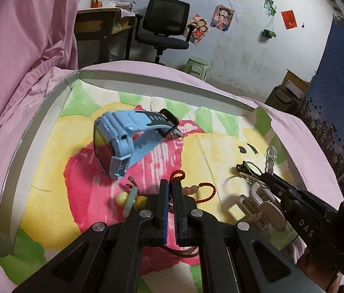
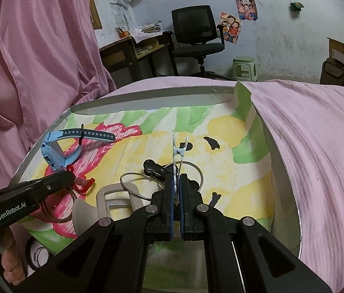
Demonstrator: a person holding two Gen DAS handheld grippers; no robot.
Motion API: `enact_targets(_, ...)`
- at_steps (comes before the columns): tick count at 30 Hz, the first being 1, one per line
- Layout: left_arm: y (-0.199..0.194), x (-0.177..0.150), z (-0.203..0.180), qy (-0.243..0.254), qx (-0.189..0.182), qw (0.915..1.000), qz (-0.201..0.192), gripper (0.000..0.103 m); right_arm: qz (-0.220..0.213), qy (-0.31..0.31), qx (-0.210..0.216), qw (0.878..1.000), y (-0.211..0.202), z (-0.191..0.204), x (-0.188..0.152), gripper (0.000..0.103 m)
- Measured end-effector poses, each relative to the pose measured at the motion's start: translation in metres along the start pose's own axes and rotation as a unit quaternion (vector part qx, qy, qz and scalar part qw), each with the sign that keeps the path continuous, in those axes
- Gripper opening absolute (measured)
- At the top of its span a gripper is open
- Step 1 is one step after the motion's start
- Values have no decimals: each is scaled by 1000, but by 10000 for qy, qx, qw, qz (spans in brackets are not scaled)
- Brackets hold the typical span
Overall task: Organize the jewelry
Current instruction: 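Open both grippers to release the strap and red cord in the tray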
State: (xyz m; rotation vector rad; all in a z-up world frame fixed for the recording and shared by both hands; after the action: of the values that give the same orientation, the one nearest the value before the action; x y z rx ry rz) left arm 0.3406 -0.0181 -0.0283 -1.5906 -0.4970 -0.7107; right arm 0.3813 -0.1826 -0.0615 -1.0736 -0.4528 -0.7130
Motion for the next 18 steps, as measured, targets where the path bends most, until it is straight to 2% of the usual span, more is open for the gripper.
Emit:
enact_targets(3,-1,-1,0,-41,-76,9999,62,4,33,20,-13,10000,-2,-2,-1,6)
enact_targets(5,-5,-1,1,-95,-128,9999,20,4,-2,19,-34,10000,-8,-4,-2,16)
enact_targets(7,-11,-2,2,-126,-172,9998,-61,5,-121,34,-28,9999,-16,-3,-1,37)
enact_targets(12,-34,-6,-1,-66,-148,9992,-364,7,-512,-55,50,9987,-49,1,2,42)
enact_targets(14,-43,-6,-4,-25,-110,9988,-467,14,-685,-107,72,9976,-62,3,5,50)
enact_targets(16,-53,-8,-6,13,-46,9982,-591,36,-855,-150,112,9962,-77,4,6,56)
enact_targets(18,-67,-9,-9,36,37,9968,-798,51,-1017,-148,156,9946,-92,4,6,61)
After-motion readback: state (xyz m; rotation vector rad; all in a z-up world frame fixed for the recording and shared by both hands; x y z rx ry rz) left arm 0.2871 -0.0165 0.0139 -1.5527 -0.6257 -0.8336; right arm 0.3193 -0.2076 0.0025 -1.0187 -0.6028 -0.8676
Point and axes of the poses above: each gripper's, at about its wrist camera, not at the fingertips, and y roughly the way its jaws point, z to its left, x to its top, the point moved 2 cm from there along y, roughly the way its jaws point, and after that the axes turned 14 degrees about y, right-handed, at the moved point
